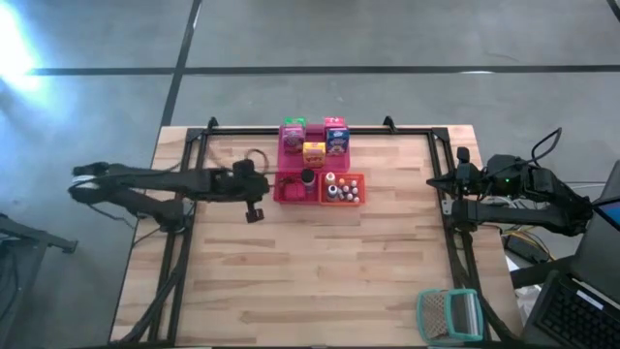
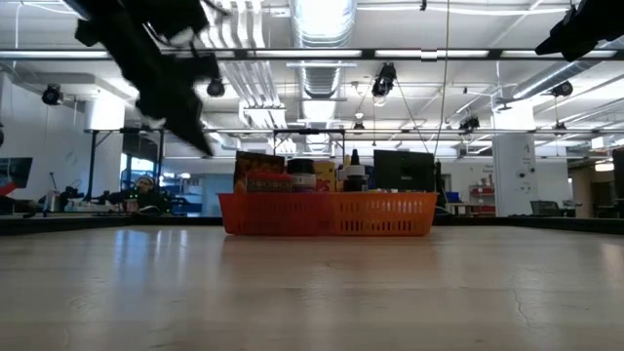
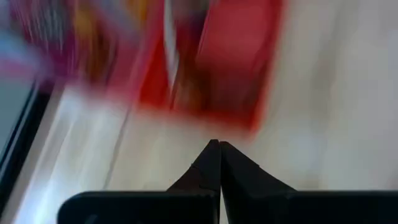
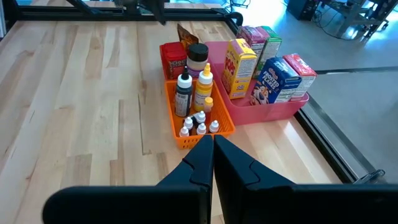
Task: Pick & Place Kitchen Items
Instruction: Return to Home Position
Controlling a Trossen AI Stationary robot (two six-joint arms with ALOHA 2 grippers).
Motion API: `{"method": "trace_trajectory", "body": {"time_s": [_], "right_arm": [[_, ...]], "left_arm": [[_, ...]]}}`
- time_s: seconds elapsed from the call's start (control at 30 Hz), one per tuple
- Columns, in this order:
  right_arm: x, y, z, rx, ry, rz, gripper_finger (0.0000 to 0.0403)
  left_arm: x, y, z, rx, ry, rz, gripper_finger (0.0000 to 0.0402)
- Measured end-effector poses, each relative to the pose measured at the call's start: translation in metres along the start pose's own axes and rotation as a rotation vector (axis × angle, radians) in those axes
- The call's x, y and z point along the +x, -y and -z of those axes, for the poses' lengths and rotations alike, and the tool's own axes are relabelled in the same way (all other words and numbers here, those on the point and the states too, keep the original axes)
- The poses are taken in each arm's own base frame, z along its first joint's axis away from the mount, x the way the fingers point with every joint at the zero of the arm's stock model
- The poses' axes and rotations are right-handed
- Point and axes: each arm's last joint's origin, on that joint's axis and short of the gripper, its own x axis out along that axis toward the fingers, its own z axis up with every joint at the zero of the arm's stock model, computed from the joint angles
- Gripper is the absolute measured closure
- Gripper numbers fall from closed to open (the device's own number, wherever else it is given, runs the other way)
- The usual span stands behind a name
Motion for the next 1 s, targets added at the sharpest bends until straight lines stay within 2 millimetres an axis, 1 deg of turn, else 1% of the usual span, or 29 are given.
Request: {"method": "trace_trajectory", "body": {"time_s": [0.1, 0.17, 0.23, 0.3, 0.4, 0.57, 0.67, 0.83, 1.0], "right_arm": [[0.0, 0.0, 0.0, 0.0, 0.0, 0.0, 0.0394], [0.0, 0.0, 0.0, 0.0, 0.001, 0.0, 0.0394], [0.0, 0.0, 0.0, 0.0, 0.0, 0.0, 0.0394], [0.0, 0.0, 0.0, 0.0, 0.0, 0.0, 0.0394], [0.0, 0.0, 0.0, 0.0, 0.001, 0.0, 0.0394], [0.0, 0.0, 0.0, 0.0, 0.0, 0.0, 0.0394], [0.0, 0.0, 0.0, 0.0, 0.001, 0.0, 0.0394], [0.0, 0.0, 0.0, 0.0, 0.0, 0.0, 0.0394], [0.0, 0.0, 0.0, 0.0, 0.001, 0.0, 0.0394]], "left_arm": [[-0.023, -0.003, -0.008, -0.042, 0.296, 0.13, 0.04], [-0.037, -0.005, -0.009, -0.049, 0.456, 0.207, 0.04], [-0.048, -0.008, -0.006, -0.051, 0.545, 0.229, 0.04], [-0.057, -0.011, -0.003, -0.058, 0.593, 0.219, 0.04], [-0.069, -0.016, 0.002, -0.085, 0.648, 0.153, 0.0399], [-0.079, -0.023, 0.011, -0.143, 0.695, 0.044, 0.0383], [-0.081, -0.024, 0.014, -0.147, 0.697, 0.042, 0.0375], [-0.085, -0.025, 0.017, -0.171, 0.711, 0.049, 0.0376], [-0.088, -0.025, 0.026, -0.178, 0.659, 0.069, 0.0376]]}}
